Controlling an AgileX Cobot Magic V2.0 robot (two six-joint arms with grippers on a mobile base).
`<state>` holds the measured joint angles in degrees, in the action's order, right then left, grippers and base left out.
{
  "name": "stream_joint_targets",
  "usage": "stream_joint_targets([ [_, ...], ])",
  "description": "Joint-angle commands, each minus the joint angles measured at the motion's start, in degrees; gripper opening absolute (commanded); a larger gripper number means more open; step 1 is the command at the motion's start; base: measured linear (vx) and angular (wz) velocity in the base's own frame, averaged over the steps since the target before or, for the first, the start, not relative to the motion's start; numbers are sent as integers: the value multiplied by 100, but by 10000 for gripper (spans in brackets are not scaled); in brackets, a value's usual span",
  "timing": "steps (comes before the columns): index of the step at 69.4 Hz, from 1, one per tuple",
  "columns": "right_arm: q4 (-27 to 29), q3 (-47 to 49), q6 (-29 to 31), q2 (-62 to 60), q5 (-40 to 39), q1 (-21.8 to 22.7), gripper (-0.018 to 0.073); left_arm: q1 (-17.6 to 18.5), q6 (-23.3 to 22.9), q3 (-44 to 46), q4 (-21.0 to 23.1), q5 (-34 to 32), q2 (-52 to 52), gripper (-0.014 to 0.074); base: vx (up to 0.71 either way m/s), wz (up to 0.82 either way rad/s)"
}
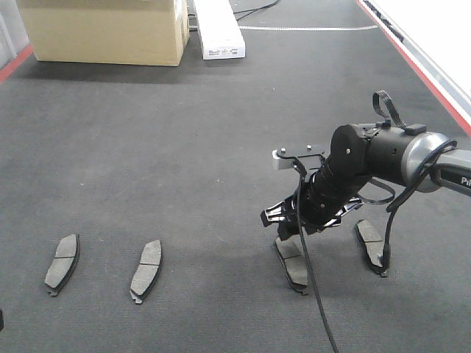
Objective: Move and align brake pads A on conveyor
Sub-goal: 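Lower the right gripper's pad onto the belt beside the other placed pad, then open the right gripper and lift it away from the pad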
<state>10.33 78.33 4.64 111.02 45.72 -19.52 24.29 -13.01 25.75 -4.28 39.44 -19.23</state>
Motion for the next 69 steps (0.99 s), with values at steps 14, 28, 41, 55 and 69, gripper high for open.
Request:
stream_joint_targets([
  [14, -12, 149, 22, -732, -129, 1, 412, 35, 10, 133, -27, -362, -41, 460, 0, 0],
  [28, -147, -58, -3, -1869, -257, 7, 412, 35, 10, 133, -27, -416, -41, 460, 0, 0],
  [41, -600, -996, -151, -3280, -669, 7, 412, 35, 10, 133, -8, -499, -41, 460, 0, 0],
  [55, -596, -2198, -165, -5021, -1277, 7, 412, 35, 10, 133, -8, -624, -41, 460, 0, 0],
  [69, -596, -3259, -199, -6662, -1546, 7, 411, 35, 10, 133, -8, -832, -41, 460, 0, 0],
])
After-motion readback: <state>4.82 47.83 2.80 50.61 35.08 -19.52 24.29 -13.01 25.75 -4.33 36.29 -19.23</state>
